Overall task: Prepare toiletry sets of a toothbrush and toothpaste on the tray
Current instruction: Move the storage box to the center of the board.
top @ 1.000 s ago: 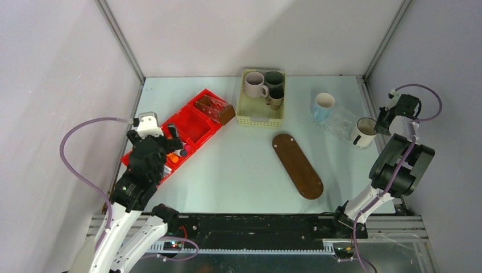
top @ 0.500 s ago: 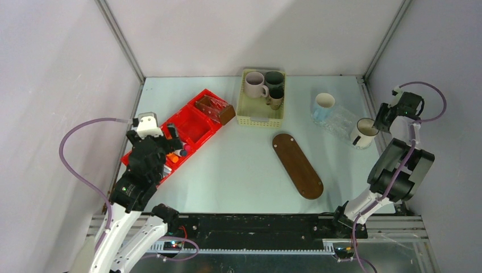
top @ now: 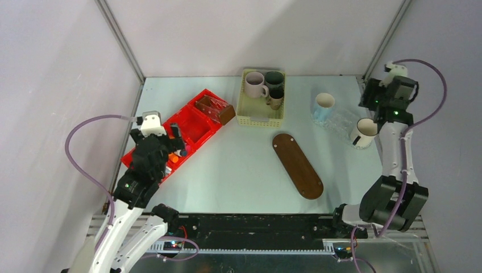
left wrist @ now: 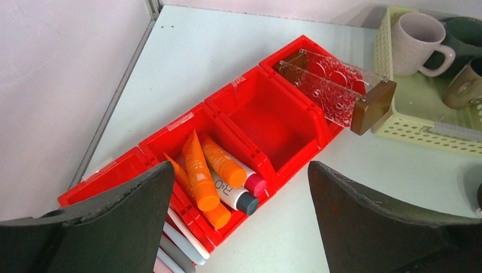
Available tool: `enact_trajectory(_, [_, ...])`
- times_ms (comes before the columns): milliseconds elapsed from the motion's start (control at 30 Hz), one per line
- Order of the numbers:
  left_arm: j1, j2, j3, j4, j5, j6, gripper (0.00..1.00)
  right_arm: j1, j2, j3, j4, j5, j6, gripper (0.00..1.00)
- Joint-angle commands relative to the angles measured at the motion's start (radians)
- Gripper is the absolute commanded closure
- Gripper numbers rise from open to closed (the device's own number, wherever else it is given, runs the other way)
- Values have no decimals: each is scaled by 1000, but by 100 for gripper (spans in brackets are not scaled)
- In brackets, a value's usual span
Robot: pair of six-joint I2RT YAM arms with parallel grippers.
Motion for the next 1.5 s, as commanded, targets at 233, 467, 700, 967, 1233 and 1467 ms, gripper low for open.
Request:
enact_trajectory(233, [12, 42, -18, 42, 10, 13, 4, 491, 49, 6, 101, -125, -67, 29])
enact_trajectory(467, [15, 61, -22, 47, -9, 21, 4, 716, 271, 51, 143, -178, -155, 28])
enact_trajectory(700, [24, 73, -22, 49, -19, 26, 4, 813, 461, 154, 104, -218, -200, 28])
enact_trajectory(967, [31, 87, -24, 50, -17, 27, 4, 916, 612, 297, -6, -234, -241, 32])
enact_trajectory(1233, [31, 92, -24, 51, -11, 26, 4, 1022, 594, 274, -58, -266, -224, 40])
enact_trajectory(1467, [31, 98, -23, 52, -8, 27, 4, 1120, 553, 253, -65, -278, -187, 41])
